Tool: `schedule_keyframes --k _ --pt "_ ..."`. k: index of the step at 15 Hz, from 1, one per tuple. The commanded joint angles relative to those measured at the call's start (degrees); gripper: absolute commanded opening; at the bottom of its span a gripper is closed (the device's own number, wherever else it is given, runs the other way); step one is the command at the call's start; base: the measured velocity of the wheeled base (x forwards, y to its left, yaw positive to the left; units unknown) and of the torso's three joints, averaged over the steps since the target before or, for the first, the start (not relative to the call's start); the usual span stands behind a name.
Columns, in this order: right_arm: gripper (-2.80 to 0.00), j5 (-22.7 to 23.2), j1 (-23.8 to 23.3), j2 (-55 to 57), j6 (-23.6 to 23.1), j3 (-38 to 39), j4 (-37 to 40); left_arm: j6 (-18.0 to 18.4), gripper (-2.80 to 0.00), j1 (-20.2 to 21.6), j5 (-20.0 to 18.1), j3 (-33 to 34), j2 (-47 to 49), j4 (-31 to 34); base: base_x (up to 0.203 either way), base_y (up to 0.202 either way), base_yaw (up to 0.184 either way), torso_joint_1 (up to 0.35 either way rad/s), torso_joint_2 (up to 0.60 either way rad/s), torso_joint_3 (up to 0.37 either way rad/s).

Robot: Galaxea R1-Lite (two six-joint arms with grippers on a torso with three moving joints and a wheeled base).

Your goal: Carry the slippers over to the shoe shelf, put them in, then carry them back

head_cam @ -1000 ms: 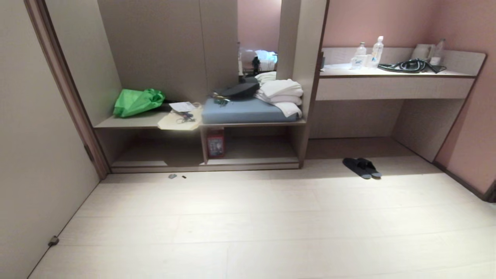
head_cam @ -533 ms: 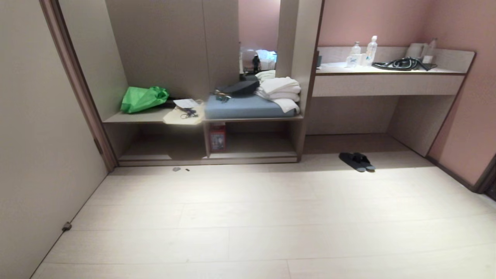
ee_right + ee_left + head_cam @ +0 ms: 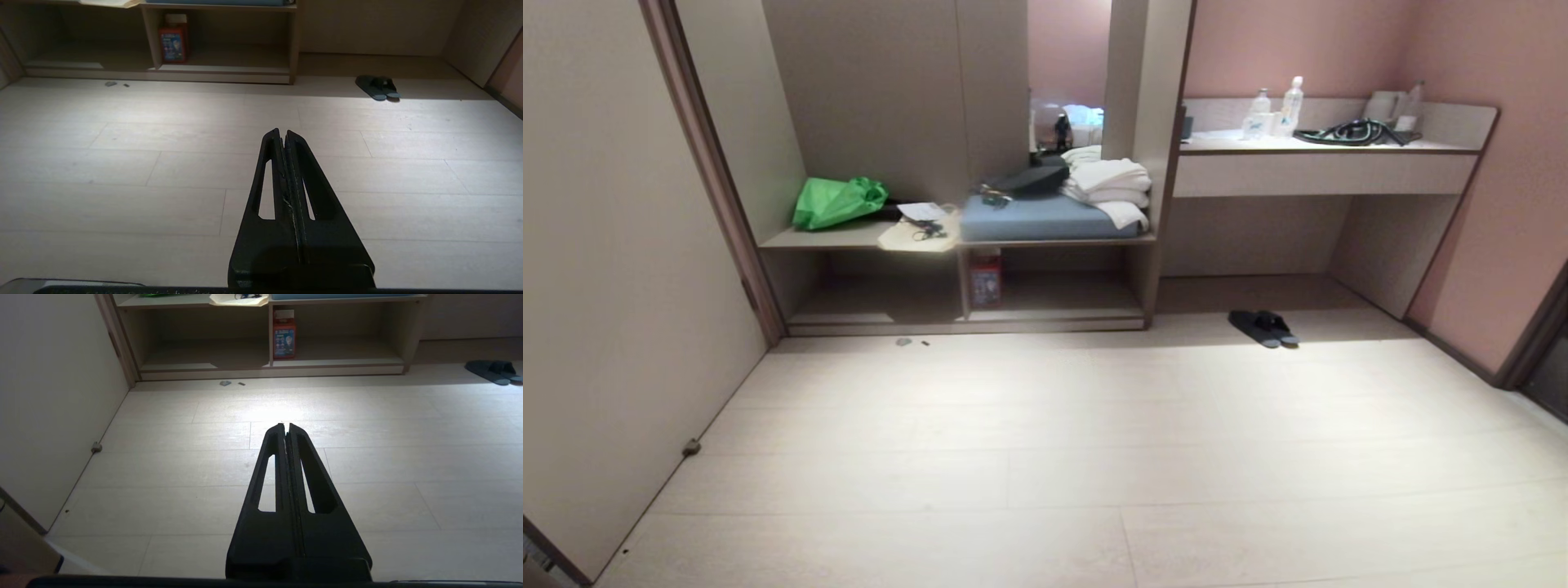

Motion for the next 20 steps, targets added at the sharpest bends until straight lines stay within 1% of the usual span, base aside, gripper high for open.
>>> schedule_keyframes --k 1,4,20 --pt "-2.8 0.0 0.0 0.1 0.0 0.0 0.0 0.0 -2.8 0.0 0.0 0.0 0.0 0.0 -0.195 0.0 -0.003 0.002 0.0 0.002" --pt "-2.8 0.0 0.0 0.1 0.0 0.0 0.0 0.0 -2.8 0.0 0.0 0.0 0.0 0.0 -0.154 0.0 0.001 -0.002 0.0 0.002" --pt "-2.8 0.0 0.0 0.1 0.0 0.0 0.0 0.4 -2.8 0.0 0.0 0.0 0.0 -0.1 0.0 0.0 0.0 0.0 0.0 0.0"
